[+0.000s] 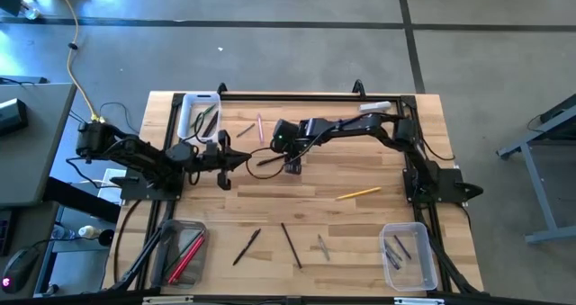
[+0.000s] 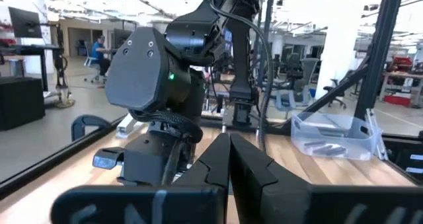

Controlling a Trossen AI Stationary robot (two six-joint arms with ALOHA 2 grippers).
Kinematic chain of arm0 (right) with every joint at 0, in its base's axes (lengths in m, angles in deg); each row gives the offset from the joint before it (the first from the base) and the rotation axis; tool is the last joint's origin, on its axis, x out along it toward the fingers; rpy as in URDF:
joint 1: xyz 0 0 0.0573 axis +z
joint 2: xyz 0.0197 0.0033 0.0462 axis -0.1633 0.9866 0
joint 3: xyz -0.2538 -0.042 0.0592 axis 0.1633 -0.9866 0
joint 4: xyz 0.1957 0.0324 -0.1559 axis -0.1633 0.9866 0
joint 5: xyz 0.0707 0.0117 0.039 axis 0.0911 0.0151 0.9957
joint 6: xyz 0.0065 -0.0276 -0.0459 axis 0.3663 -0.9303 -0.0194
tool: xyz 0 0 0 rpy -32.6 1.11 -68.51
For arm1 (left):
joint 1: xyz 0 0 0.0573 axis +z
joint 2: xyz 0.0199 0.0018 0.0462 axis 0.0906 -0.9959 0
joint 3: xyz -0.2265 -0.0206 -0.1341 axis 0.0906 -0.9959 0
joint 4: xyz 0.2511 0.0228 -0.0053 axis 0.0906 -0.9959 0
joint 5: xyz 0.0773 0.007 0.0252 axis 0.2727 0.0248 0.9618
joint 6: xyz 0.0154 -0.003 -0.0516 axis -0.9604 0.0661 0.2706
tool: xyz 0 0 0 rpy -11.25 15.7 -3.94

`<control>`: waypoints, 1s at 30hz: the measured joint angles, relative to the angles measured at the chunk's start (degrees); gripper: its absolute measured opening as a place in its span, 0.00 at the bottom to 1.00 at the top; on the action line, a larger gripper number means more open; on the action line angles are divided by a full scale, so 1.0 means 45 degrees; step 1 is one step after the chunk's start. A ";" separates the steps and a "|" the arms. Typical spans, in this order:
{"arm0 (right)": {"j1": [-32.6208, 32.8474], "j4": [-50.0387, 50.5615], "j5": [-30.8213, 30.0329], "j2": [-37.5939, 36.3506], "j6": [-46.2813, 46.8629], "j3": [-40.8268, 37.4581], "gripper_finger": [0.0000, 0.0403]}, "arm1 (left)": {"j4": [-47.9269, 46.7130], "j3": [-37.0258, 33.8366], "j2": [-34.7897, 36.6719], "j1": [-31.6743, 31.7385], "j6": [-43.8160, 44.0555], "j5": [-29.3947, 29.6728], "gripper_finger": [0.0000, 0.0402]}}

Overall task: Sort crayons/erasers/pens/pencils in bins
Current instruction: Put the top black pen into the top transparent bin

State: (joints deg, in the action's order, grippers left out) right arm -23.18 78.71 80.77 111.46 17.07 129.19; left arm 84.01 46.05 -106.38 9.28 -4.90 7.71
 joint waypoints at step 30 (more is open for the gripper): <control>0.0569 -0.0304 0.1423 -0.1226 0.0784 -0.2103 0.01 | -0.0615 0.0013 0.0230 0.1385 0.2121 0.0135 0.00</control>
State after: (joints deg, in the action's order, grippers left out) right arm -20.62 77.34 87.18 105.94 20.60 119.73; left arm 81.24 46.11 -105.34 15.51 4.65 8.31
